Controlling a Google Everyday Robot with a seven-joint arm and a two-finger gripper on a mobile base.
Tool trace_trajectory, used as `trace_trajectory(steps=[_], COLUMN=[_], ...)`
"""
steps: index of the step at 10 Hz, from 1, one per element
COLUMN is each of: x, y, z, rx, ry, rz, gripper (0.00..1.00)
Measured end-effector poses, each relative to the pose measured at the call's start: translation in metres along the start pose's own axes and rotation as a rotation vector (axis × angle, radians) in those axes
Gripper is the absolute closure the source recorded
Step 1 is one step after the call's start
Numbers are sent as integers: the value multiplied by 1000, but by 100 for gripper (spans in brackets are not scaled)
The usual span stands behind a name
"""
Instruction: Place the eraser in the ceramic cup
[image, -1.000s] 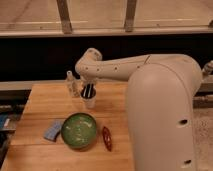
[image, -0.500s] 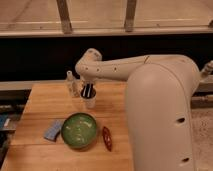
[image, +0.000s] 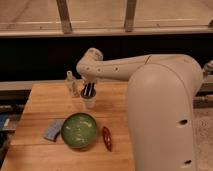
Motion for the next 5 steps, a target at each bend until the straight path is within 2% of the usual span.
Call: trace_trajectory(steps=[1, 3, 5], x=[0, 1, 2], y=[-1, -2, -1], z=[2, 5, 9], rx=[0, -2, -5], ry=[1, 4, 9], rz=[3, 9, 12], gripper=[94, 76, 54])
